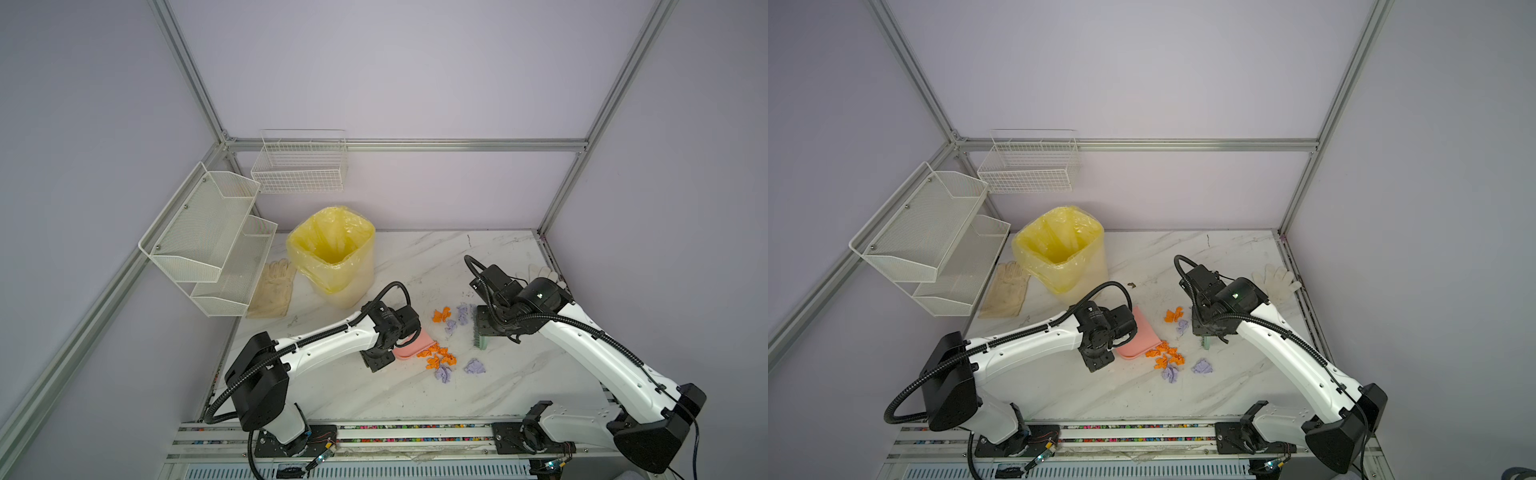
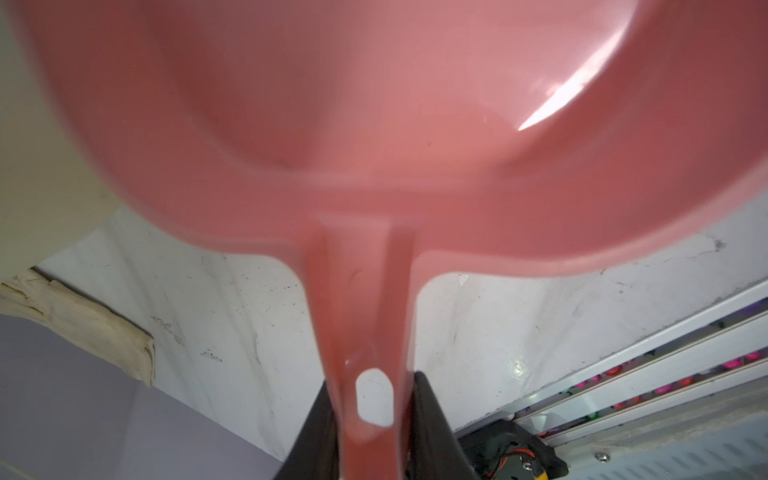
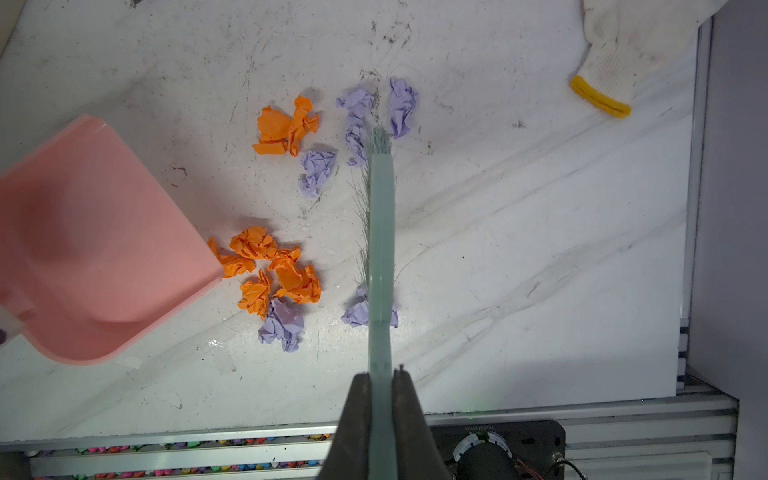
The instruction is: Sweep away the paper scraps from the table
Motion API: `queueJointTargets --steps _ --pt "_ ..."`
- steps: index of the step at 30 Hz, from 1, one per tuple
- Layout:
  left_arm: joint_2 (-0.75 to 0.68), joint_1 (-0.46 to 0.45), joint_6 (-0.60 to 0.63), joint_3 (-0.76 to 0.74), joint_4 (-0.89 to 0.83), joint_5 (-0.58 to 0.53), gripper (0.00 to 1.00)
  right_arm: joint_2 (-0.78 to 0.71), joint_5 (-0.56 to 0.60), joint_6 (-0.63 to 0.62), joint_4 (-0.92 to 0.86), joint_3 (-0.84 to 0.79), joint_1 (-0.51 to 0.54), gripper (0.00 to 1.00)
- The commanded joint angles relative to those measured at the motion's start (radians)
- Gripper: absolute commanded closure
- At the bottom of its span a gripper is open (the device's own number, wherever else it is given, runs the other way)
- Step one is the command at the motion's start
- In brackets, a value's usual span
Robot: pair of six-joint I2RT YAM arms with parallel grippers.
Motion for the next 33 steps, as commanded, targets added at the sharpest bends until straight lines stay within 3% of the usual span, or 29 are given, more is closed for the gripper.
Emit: queueJointTargets --steps 1,6,10,19,30,33 --pt "-0.044 -0.014 0.022 0.057 -0.024 -0.048 0.9 0.015 0.053 0.033 -0.055 -0.016 -0.005 1.0" --pt "-0.124 -0.053 0.065 -0.034 0.017 -0.069 0.89 0.044 0.074 0.01 -0.055 -0.073 -0.021 1.0" --pt "-0.194 -0.101 0.107 -0.068 0.042 -0.025 0.87 0.018 0.063 0.0 -0.055 -0.109 -0.024 1.0" --pt "-0.069 -0.191 0.129 -0.13 0.062 -0.079 0.89 -0.064 -0.009 -0.004 -0.047 -0.187 -0.024 1.0" --pt "-0.189 -0.204 0.152 -0.262 0.012 -0.138 0.86 -0.105 -0.101 -0.094 0.093 -0.26 -0.022 1.0" --pt "-0.124 -0.201 0.15 -0.249 -0.011 -0.16 0.87 -0.112 -0.125 -0.113 0.128 -0.271 -0.022 1.0"
